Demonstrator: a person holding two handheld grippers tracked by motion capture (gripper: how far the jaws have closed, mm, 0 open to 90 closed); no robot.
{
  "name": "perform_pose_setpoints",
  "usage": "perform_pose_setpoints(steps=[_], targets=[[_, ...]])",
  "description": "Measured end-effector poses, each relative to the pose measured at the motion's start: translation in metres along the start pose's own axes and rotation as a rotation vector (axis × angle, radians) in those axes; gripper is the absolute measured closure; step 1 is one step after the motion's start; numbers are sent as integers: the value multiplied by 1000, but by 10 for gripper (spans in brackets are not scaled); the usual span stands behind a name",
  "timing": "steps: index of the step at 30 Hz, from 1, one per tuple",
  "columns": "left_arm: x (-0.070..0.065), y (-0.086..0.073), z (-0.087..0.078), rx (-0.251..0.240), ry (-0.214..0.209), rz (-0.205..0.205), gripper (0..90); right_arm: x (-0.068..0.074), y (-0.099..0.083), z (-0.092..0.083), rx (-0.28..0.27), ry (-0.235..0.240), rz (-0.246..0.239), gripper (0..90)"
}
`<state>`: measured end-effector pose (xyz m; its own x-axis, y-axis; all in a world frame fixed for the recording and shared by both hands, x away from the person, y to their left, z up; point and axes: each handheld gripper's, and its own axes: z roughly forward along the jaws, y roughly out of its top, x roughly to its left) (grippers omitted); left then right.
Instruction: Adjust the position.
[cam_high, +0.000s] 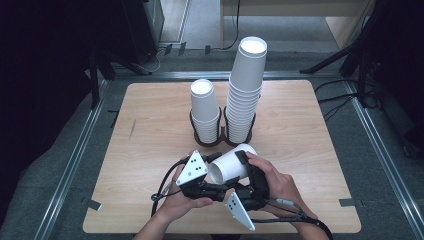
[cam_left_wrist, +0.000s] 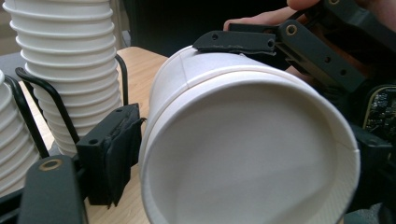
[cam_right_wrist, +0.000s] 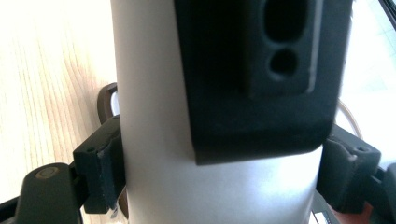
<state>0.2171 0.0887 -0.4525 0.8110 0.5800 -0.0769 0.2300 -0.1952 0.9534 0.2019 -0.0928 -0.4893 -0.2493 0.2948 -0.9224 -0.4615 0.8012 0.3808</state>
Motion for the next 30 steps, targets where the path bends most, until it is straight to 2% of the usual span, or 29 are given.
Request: perform_pose_setpoints(steps=[16, 30], targets=[[-3, 0, 0, 0, 23, 7, 194, 1, -1, 1, 8, -3, -4, 164], [0, -1, 0, 0, -1, 4, 215, 1, -2, 1, 2, 10, 7, 140]])
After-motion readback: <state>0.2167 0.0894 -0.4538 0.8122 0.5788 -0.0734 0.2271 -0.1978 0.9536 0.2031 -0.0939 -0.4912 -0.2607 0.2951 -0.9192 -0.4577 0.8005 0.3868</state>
